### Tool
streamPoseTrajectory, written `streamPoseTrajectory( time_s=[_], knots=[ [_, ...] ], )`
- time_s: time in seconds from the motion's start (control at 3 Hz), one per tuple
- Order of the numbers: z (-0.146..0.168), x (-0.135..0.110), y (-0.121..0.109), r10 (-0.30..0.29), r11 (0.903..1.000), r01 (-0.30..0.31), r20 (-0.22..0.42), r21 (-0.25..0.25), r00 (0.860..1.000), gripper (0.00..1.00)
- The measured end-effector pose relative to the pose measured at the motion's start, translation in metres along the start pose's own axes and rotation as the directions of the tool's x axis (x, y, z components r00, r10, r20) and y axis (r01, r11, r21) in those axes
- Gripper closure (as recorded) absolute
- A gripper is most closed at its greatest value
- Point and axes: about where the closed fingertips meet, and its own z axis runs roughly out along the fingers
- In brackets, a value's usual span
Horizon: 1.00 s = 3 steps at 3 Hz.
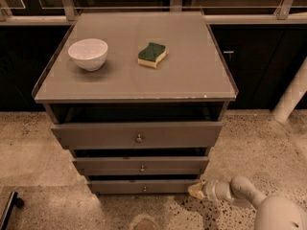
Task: Close bottom drawer
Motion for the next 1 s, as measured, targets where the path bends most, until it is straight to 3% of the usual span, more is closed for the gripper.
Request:
streamPoseTrajectory(
  time_s=[0.33,0.67,1.0],
  knots=[
    [-0.0221,0.0081,0.0118,0.03,0.9994,-0.029,-0.028,0.019,0.999,0.24],
    [-0.0185,0.0103,0.0214,0.035,0.9994,-0.035,-0.032,0.002,0.999,0.0],
    [-0.0185,0.0103,0.0214,0.035,0.9994,-0.035,-0.032,0.002,0.999,0.0]
  ],
)
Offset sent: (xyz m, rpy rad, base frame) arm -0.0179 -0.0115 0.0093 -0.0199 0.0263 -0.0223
